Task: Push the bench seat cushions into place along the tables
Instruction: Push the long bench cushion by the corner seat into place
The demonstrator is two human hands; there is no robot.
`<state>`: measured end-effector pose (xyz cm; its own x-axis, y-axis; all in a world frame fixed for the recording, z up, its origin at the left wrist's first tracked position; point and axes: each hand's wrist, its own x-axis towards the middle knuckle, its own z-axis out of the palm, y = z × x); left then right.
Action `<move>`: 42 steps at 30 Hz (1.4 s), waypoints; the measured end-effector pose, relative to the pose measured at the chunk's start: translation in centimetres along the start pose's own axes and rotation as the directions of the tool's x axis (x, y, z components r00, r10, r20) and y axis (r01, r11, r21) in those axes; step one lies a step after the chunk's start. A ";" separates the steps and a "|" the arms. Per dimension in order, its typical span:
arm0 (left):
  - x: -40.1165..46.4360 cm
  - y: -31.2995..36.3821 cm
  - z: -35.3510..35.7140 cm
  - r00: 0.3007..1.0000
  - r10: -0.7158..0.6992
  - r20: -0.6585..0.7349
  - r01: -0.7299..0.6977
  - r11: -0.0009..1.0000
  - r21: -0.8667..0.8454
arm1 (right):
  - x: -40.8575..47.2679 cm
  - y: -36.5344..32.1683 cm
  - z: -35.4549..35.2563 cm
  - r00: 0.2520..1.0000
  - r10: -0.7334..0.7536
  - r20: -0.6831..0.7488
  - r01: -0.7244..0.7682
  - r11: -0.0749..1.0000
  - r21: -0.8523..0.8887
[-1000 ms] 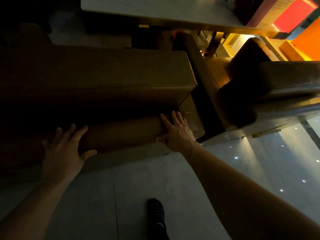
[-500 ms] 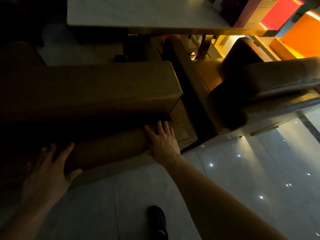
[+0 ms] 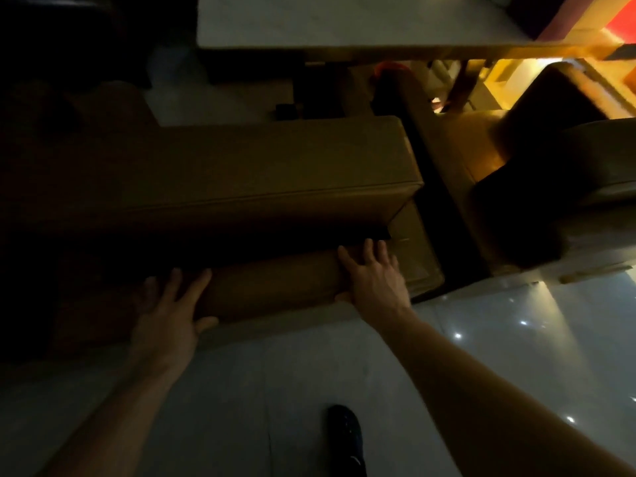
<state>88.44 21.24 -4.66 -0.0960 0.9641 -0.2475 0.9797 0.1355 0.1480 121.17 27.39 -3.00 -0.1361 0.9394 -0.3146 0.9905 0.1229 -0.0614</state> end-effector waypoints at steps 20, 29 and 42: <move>1.3 -0.1 -0.5 1.000 -0.010 -0.017 0.008 0.995 -0.097 | 0.5 -0.4 -0.1 0.999 -0.015 -0.030 0.013 0.998 -0.065; 1.6 -1.1 0.0 0.999 0.012 -0.040 -0.018 0.988 -0.151 | 0.0 -1.2 0.0 1.000 -0.005 -0.028 0.003 0.997 -0.074; 0.9 -2.7 0.0 0.997 0.016 -0.072 -0.026 0.991 -0.133 | -0.9 -2.4 0.8 1.000 -0.012 -0.025 0.011 0.999 -0.029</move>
<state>85.72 21.72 -5.31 -0.0926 0.9802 -0.1752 0.9497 0.1398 0.2801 118.87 26.02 -3.35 -0.1476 0.9454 -0.2905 0.9890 0.1431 -0.0370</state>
